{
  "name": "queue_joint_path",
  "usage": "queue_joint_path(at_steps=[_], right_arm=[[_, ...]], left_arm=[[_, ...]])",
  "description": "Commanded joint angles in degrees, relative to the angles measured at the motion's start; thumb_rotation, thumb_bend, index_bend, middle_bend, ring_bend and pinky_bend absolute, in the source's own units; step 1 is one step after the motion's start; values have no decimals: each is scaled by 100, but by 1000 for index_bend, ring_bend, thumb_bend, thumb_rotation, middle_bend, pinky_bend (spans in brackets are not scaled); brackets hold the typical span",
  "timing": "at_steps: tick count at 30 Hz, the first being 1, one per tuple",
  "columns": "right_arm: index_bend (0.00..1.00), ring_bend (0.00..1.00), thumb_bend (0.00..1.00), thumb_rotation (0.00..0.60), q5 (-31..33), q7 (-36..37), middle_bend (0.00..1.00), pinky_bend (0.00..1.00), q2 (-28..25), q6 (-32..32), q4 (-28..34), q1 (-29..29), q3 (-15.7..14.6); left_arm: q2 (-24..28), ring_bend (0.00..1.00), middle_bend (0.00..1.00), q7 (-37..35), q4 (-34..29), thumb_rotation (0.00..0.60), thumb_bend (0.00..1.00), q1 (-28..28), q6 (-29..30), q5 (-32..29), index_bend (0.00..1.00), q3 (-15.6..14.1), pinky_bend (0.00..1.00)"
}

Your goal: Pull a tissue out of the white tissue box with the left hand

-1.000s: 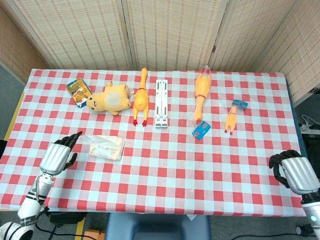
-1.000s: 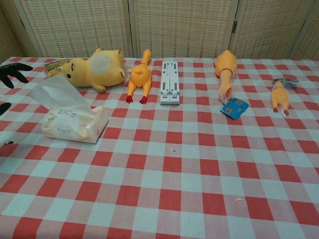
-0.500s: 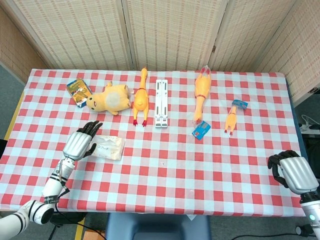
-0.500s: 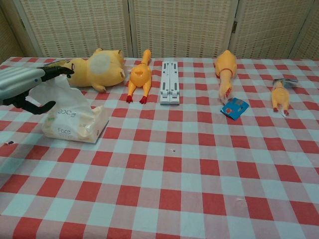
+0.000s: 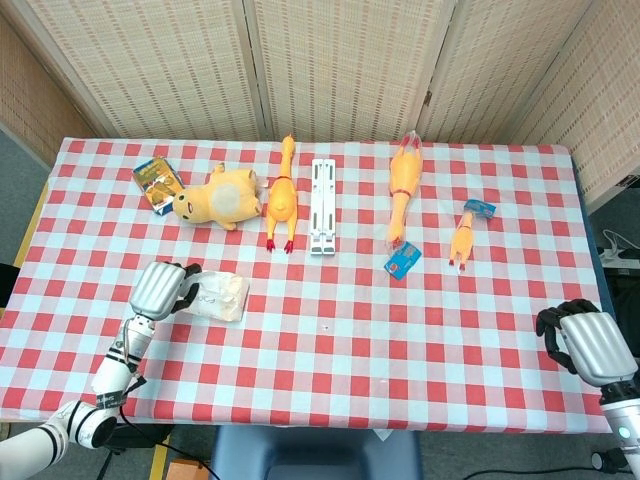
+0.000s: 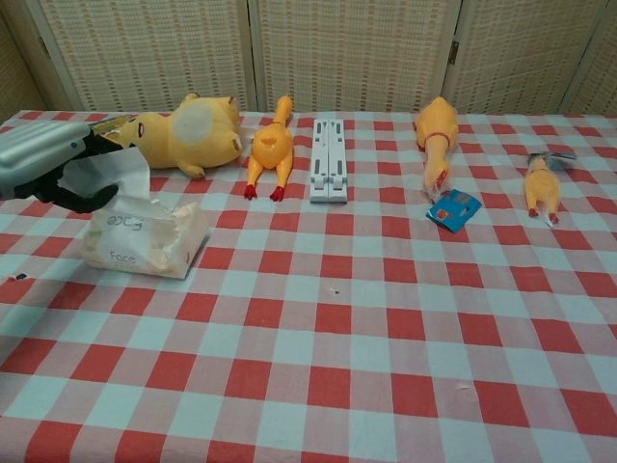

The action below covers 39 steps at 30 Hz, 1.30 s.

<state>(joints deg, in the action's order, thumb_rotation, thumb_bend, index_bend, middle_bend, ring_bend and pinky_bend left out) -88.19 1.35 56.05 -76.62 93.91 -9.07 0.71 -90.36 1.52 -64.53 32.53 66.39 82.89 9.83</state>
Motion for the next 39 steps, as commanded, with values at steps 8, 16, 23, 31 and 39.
queue_joint_path(at_steps=[8,16,23,31,39], right_arm=[[588,400,725,600,39,-71,579,320,1,106,26,-45,-10],[588,400,725,600,51,-96,579,320,-34,215,60,-87,-37],[588,400,725,600,75,-103,579,320,-29,193,68,-80,-29],[588,400,725,600,197,-318,579,320,21,305,117,-120,-14],[588,400,725,600,230,-356,579,320,18,318,135,-125,-10]], left_arm=[[425,699,805,1039,-504,600,504,-180,867,-163,693,356,718],[984,699,806,2171,-1063,600,508,-545,1456,-458,695,494,715],[1098,698,806,2384,-929,600,509,-1234,1638,-813,700,45,717],[1115,588,571,1296,-826,600,501,-1590,1624,-648,445,-249,658],[1276,283,237,978,-1032,600,451,-1754,1496,-585,135,-422,478]])
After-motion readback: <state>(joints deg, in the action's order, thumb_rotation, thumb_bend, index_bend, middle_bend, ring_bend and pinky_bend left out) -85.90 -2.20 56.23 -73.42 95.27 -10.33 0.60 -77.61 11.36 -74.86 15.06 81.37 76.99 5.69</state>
